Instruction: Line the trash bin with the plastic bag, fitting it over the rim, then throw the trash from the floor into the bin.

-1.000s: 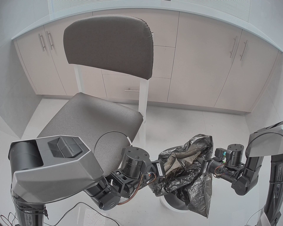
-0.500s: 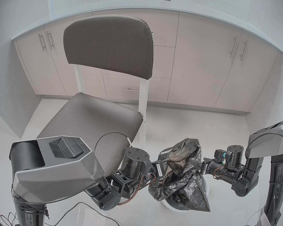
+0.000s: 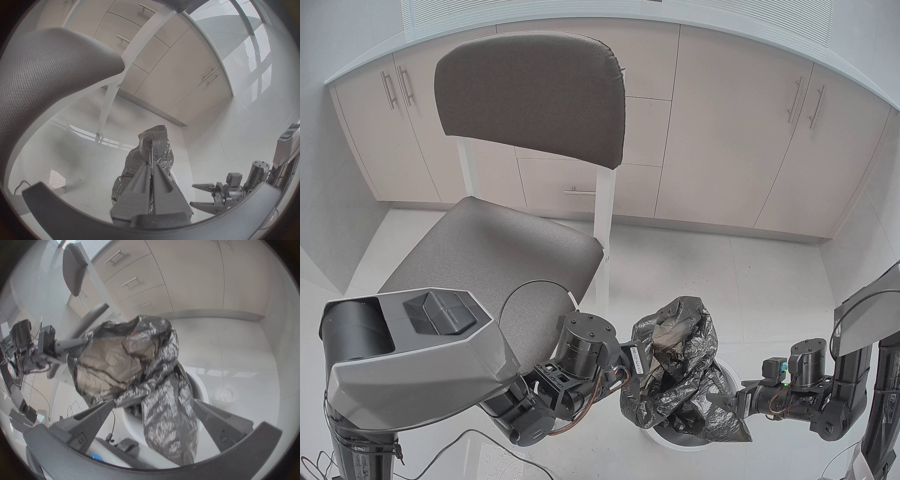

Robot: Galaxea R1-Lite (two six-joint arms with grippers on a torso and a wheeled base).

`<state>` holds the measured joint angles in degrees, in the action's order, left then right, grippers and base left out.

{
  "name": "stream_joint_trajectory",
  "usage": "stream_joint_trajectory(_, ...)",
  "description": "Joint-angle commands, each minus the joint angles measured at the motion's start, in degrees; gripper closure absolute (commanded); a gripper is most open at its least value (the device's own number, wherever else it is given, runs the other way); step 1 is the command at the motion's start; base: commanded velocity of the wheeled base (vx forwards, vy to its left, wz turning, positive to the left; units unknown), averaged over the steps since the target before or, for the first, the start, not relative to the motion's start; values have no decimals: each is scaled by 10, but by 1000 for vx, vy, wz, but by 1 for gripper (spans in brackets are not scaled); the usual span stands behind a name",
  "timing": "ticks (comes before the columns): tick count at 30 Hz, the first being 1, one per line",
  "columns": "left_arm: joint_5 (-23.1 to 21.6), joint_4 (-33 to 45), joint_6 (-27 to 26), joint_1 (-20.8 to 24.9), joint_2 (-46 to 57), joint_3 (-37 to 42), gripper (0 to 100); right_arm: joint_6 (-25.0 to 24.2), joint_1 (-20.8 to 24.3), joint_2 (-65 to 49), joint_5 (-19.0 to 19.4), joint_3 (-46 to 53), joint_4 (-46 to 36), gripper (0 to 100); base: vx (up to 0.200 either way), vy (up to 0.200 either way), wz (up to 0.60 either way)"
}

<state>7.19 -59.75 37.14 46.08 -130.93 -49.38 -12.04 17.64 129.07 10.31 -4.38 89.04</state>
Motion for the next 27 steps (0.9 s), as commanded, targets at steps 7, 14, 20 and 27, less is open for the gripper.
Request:
stream_joint_trajectory(7, 0, 0, 1, -1, 2, 0, 100, 19, -4, 25, 8, 43, 10, 100, 0, 0, 0)
stream_joint_trajectory(14, 0, -1, 2, -2, 2, 0, 100, 55, -4, 76, 8, 24, 10, 100, 0, 0, 0)
stream_joint_trajectory(20, -1, -1, 2, -3, 1, 0, 100, 55, -9, 125, 6, -2, 10, 100, 0, 0, 0)
stream_joint_trajectory(27, -1, -1, 2, -3, 1, -1, 100, 57, -9, 132, 8, -8, 10, 100, 0, 0, 0)
